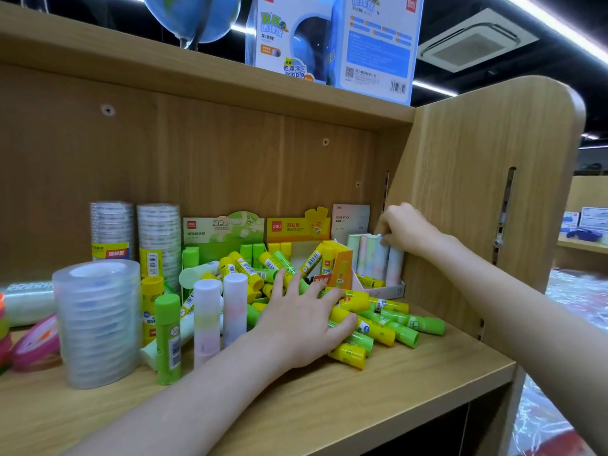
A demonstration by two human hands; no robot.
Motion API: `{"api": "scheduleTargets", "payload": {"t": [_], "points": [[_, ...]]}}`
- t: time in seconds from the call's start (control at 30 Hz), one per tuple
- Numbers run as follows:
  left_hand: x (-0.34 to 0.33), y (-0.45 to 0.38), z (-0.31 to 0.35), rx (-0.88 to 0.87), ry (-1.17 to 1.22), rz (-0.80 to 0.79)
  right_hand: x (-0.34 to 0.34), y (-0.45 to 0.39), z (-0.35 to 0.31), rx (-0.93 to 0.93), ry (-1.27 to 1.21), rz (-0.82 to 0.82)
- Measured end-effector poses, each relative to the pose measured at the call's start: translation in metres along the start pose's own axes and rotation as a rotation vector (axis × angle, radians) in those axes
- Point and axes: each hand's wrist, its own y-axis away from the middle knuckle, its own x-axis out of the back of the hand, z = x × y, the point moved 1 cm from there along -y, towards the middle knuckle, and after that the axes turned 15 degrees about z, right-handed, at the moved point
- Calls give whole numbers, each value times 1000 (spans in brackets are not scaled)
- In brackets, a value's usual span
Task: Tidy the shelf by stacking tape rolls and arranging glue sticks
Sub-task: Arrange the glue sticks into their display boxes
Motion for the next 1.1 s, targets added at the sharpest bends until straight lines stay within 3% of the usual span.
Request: {"api": "scheduleTargets", "payload": {"t": [0.3,0.6,0.97,1.1], "points": [[2,0,1,-8,-17,-10,0,3,0,37,43,4],[1,0,1,-3,-3,-2,0,16,-13,162,361,98],[2,0,1,-2,14,-5,3,-1,4,51,102,78],[3,0,1,-2,1,-16,8,-5,7,93,23,80]]}}
